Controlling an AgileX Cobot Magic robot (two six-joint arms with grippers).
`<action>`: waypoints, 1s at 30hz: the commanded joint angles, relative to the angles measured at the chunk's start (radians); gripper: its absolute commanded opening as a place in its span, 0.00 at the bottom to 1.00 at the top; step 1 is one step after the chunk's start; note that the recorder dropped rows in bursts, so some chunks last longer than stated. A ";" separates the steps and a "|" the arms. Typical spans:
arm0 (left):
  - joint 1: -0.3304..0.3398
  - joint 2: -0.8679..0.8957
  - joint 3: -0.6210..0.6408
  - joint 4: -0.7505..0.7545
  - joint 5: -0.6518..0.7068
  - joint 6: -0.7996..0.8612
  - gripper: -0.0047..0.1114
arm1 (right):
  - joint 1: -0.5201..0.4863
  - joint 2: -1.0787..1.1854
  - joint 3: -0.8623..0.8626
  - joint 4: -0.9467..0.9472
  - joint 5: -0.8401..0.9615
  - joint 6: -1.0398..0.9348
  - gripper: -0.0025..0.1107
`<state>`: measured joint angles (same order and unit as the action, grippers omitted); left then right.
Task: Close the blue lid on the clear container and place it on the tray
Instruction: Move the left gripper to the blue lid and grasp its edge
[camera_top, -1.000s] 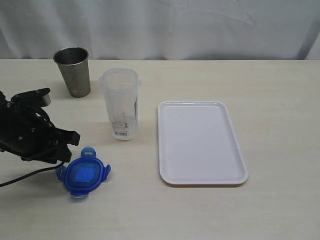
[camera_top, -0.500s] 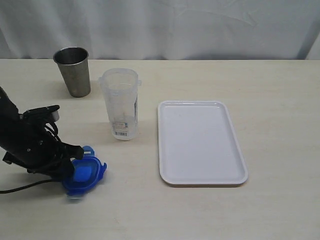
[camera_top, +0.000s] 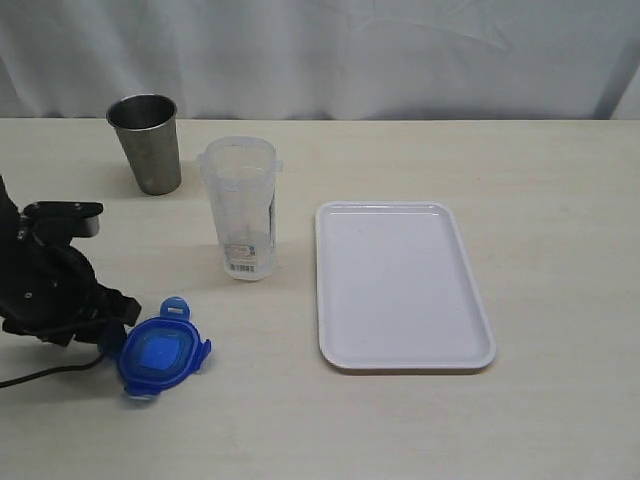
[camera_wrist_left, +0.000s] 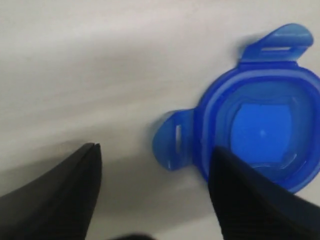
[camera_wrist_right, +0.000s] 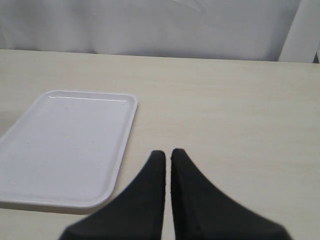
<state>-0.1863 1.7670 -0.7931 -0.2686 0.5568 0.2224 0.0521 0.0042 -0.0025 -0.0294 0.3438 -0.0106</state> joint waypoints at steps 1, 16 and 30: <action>0.001 0.088 0.001 -0.135 -0.002 0.086 0.60 | -0.005 -0.004 0.003 -0.001 -0.002 0.004 0.06; 0.001 0.095 0.001 -0.274 0.034 0.208 0.18 | -0.005 -0.004 0.003 -0.001 -0.002 0.004 0.06; 0.001 0.020 -0.001 -0.259 0.035 0.208 0.41 | -0.005 -0.004 0.003 -0.001 -0.002 0.004 0.06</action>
<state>-0.1863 1.8228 -0.7958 -0.5416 0.5875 0.4242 0.0521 0.0042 -0.0025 -0.0294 0.3438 -0.0106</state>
